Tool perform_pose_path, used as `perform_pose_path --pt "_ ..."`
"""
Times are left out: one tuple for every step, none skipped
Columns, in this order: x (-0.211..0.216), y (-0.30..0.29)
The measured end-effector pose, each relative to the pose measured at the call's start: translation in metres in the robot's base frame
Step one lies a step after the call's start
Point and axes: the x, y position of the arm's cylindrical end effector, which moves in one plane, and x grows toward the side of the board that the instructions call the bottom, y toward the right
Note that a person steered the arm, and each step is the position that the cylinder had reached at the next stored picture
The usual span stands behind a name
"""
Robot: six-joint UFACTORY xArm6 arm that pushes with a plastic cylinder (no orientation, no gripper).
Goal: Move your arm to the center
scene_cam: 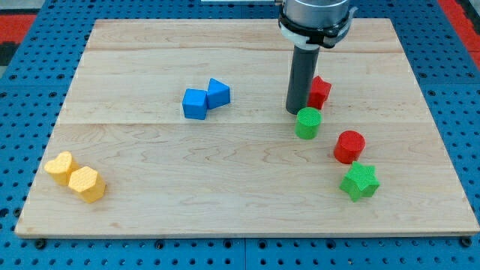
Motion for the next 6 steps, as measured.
perform_pose_path --pt "0.02 0.008" --pt "0.039 0.013" --pt "0.057 0.014" --pt "0.045 0.011" --pt "-0.005 -0.005" --pt "-0.028 -0.054"
